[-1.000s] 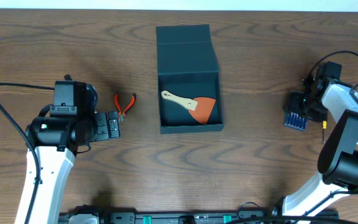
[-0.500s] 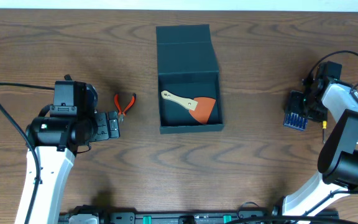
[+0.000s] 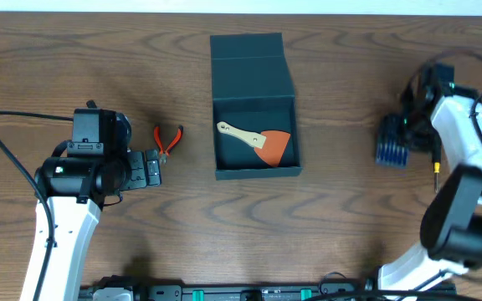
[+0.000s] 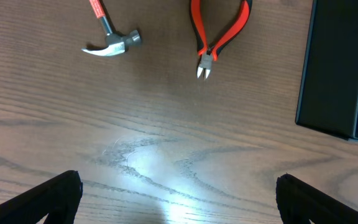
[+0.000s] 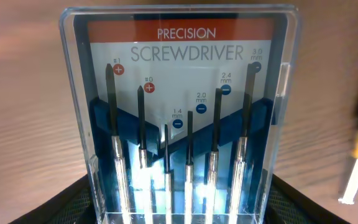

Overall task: Pack container
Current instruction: 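Lower the right gripper and grasp the screwdriver set case, then carry the screwdriver case into the box and release it on the scraper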

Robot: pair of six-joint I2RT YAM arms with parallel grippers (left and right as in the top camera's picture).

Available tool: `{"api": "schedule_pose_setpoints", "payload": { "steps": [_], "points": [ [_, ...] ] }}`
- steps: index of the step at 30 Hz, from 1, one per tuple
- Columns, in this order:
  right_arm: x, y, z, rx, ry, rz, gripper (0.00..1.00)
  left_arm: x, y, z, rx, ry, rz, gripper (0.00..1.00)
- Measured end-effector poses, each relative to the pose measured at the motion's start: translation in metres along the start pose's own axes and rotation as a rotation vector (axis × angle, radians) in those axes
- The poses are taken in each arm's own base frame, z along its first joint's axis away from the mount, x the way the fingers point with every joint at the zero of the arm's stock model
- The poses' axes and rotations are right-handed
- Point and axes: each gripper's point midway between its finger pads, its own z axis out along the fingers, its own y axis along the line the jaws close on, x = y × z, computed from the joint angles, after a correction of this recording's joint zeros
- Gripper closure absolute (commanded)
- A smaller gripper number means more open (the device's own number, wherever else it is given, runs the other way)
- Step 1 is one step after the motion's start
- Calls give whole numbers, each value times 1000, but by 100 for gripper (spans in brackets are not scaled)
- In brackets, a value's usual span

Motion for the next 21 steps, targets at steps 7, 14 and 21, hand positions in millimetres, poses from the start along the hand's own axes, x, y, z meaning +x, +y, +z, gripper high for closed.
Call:
{"api": "schedule_pose_setpoints", "payload": {
  "steps": [7, 14, 21],
  "points": [
    [-11, 99, -106, -54, -264, -423, 99, 0, 0, 0, 0, 0, 0, 1],
    [36, 200, -113, -96, -285, -1000, 99, 0, 0, 0, 0, 0, 0, 1],
    [50, 276, -126, -128, -463, -1340, 99, 0, 0, 0, 0, 0, 0, 2]
  ]
}}
